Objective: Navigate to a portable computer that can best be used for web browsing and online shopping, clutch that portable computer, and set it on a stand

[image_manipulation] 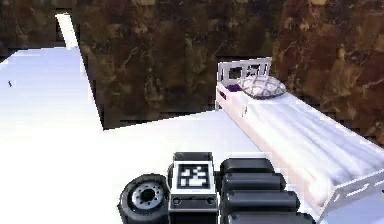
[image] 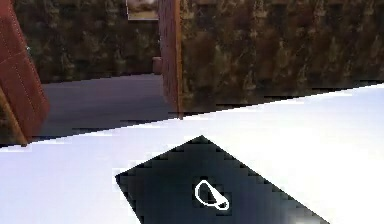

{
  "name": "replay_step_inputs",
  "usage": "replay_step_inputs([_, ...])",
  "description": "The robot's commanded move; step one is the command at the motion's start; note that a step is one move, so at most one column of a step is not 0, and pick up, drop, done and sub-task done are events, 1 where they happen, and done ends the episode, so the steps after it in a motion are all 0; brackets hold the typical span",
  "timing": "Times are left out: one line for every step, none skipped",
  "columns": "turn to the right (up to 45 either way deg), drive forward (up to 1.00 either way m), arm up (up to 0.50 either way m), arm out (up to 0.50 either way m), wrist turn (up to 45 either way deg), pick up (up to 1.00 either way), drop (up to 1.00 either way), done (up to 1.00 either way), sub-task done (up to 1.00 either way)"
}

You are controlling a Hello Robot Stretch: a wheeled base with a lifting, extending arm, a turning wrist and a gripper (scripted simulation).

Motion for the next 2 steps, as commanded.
replay_step_inputs([-15.0,0.00,0.00,0.00,0.0,0.00,0.00,0.00,0.00])
replay_step_inputs([0.0,1.00,0.00,0.00,0.0,0.00,0.00,0.00,0.00])
